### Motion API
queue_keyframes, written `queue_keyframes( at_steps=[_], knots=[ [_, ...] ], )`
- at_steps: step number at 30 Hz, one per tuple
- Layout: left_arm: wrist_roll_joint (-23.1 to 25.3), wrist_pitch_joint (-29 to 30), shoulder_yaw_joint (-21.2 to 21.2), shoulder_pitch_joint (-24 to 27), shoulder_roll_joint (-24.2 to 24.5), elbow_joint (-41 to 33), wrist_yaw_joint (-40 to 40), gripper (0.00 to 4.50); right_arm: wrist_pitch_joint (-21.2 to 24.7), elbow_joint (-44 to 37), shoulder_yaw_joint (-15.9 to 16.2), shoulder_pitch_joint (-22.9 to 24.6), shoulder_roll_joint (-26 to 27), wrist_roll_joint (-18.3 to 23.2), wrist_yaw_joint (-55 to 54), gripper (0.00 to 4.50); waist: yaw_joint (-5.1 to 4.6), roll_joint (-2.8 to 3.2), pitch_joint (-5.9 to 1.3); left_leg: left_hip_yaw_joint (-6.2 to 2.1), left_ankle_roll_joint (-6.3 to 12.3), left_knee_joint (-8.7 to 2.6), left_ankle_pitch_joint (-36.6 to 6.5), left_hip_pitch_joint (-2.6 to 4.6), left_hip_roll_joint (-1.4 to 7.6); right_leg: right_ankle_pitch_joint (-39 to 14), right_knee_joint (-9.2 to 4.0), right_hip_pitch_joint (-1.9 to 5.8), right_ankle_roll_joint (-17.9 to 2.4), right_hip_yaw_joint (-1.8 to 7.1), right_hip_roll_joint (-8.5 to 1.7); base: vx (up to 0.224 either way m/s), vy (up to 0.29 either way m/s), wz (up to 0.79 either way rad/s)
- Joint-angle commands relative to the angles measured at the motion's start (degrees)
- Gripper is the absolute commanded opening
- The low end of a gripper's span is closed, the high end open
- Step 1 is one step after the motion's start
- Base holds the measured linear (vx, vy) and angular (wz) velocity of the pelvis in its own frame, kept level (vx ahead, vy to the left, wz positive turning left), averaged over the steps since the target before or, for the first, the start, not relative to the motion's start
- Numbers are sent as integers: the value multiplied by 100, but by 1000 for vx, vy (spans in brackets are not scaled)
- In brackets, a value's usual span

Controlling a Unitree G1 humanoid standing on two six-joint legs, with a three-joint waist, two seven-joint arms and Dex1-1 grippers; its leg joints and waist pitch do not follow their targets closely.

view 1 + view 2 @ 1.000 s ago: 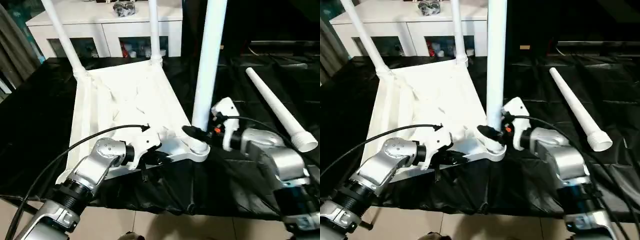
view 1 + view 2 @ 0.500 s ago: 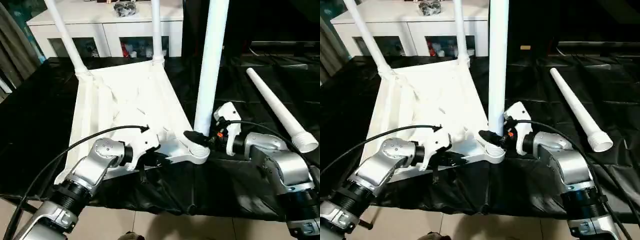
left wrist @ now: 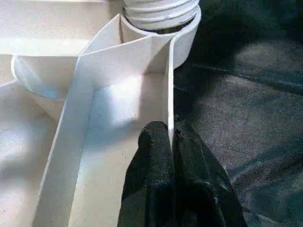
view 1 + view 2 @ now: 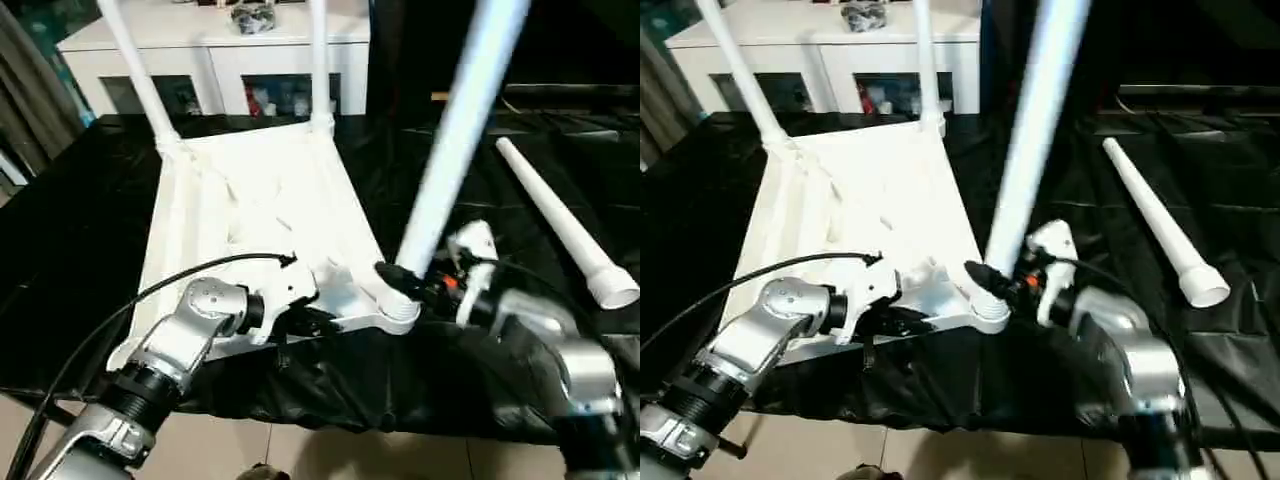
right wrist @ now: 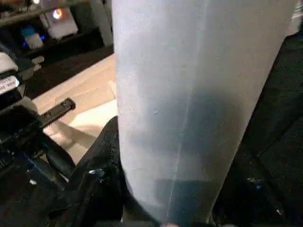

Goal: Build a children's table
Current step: Insert table leg to table base

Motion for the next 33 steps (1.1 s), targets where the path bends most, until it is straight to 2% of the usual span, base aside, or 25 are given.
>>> queue_keyframes(
  at_steps=[1,5,9,10,12,13,14,19,22,24,25,26,27,28,29,31,33],
  knots=[
    [-124,-75,215,-31,-16,-4,-13,0,9,392,-44,337,11,-191,-237,189,7,-63,-317,-133,-21,-466,-1983,152,179,-1910,-506,189,-1019,192,-288,0,0,0],
    [-97,-82,230,-61,-56,22,21,0,-347,306,51,482,60,-367,-323,189,-8,-73,-296,-148,-100,-491,-2219,189,182,-2326,-555,170,-886,201,-291,0,0,0],
    [-73,-109,243,-86,-92,58,88,0,-502,132,230,529,58,-568,-400,189,-11,-100,-288,-154,-92,-506,-2208,178,180,-2453,-566,170,-818,205,-294,0,0,0],
    [-73,-109,243,-86,-92,58,88,0,-502,132,230,529,58,-568,-400,189,-9,-92,-287,-154,-90,-505,-2216,181,181,-2467,-567,166,-815,206,-295,0,0,0],
    [-67,-120,234,-93,-80,54,69,0,-523,80,413,506,17,-680,-353,189,-7,-126,-287,-156,-69,-509,-2180,171,184,-2481,-563,167,-802,211,-300,0,0,0],
    [-61,-127,230,-93,-69,48,58,0,-502,83,498,473,-15,-725,-324,189,-9,-113,-284,-158,-69,-510,-2181,171,183,-2491,-564,164,-802,209,-299,0,0,0],
    [-60,-128,230,-93,-66,46,55,0,-497,85,521,463,-25,-737,-317,189,-13,-133,-280,-160,-69,-515,-2173,164,184,-2507,-560,168,-788,209,-296,0,0,0],
    [-15,-158,216,-70,42,-26,-20,0,-335,251,898,190,-208,-916,-52,189,-29,-184,-254,-161,-83,-518,-2297,179,182,-2847,-604,143,-698,213,-307,0,0,0],
    [5,-168,198,-60,115,-73,-90,0,-340,436,1032,-3,-260,-1005,93,189,-47,-191,-233,-170,-139,-523,-2453,197,178,-3111,-635,114,-626,213,-320,0,0,0],
    [12,-161,199,-65,167,-114,-134,0,-317,606,1136,-155,-312,-1024,243,189,-56,-210,-228,-182,-144,-535,-2473,187,175,-3136,-632,127,-606,210,-316,0,0,0],
    [14,-160,198,-69,184,-128,-150,0,-341,652,1179,-188,-338,-1048,303,189,-58,-249,-212,-187,-137,-544,-2480,173,177,-3163,-630,130,-584,207,-313,0,0,0],
    [14,-160,198,-69,184,-128,-150,0,-341,652,1179,-188,-338,-1048,303,189,-55,-234,-211,-189,-145,-546,-2507,184,181,-3188,-633,123,-579,211,-320,0,0,0],
    [16,-148,190,-64,217,-170,-184,0,-397,680,1243,-200,-387,-1066,407,189,-55,-249,-193,-183,-151,-546,-2582,206,182,-3246,-656,90,-566,221,-314,0,0,0],
    [16,-148,190,-64,217,-170,-184,0,-397,680,1243,-200,-387,-1066,407,189,-54,-249,-196,-183,-154,-549,-2587,215,184,-3245,-658,90,-568,223,-315,0,0,0],
    [14,-143,183,-57,248,-198,-219,0,-424,677,1278,-188,-414,-1062,464,189,-55,-266,-180,-182,-152,-557,-2589,210,188,-3209,-663,84,-586,225,-313,0,0,0],
    [6,-142,181,-57,271,-215,-253,0,-444,661,1298,-160,-433,-1047,545,189,-47,-245,-173,-186,-161,-564,-2619,213,193,-3156,-657,81,-608,231,-317,0,0,0],
    [-2,-152,175,-70,292,-220,-295,0,-502,677,1314,-127,-453,-1020,681,189,-52,-259,-162,-186,-162,-581,-2659,209,199,-3036,-648,86,-655,232,-306,0,0,0]
  ],
)
